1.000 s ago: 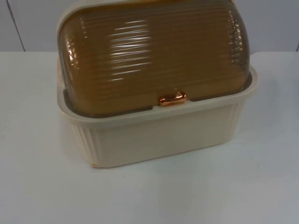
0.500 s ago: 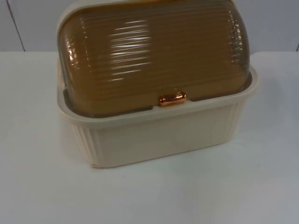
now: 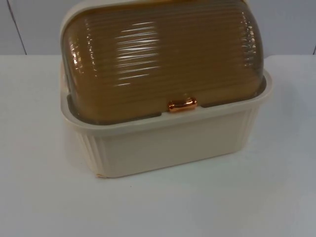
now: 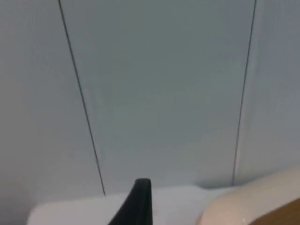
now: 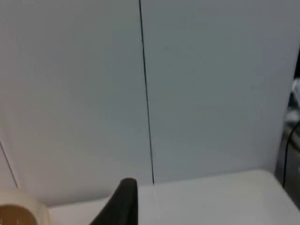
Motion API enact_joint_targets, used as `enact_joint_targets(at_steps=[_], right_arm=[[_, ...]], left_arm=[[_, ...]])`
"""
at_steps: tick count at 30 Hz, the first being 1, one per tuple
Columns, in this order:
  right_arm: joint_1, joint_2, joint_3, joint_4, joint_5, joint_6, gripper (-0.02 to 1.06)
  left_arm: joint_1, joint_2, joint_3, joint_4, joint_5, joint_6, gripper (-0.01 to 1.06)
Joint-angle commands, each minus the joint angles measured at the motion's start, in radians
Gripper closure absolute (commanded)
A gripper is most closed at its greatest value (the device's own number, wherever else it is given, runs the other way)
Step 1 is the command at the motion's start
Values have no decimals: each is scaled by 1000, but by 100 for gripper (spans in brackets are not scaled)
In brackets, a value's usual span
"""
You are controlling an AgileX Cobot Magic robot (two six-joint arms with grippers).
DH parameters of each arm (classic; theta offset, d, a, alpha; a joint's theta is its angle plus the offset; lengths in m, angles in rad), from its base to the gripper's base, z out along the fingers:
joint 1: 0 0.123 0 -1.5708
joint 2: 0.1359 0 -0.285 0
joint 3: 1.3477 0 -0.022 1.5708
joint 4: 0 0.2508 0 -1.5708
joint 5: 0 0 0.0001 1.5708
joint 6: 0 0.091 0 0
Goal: Open the box lid with the left hand, place the block into the box with the right hand, then close the box lid with the left hand.
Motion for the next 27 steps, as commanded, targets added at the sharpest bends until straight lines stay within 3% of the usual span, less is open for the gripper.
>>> enact_joint_targets(at_steps=[1, 5, 12, 18, 22, 27], right_arm=[[2, -96, 0, -14, -20, 5, 0], [2, -161, 0, -14, -42, 5, 0], [-1, -333, -2, -14, -209, -31, 0], [-1, -422, -2, -14, -218, -94, 0], [-1, -464, -2, -14, -214, -101, 0], [-1, -497, -2, -14, -207, -108, 0]], left_arm=[[-4, -106, -3, 16, -21, 31, 12], [-4, -188, -3, 22, -56, 31, 12], [-4, -354, -2, 22, -144, 115, 12], [-4, -470, 40, 11, -261, 99, 12], [-4, -536, 98, 13, -260, 103, 12], [29, -704, 263, 20, -325, 113, 12]])
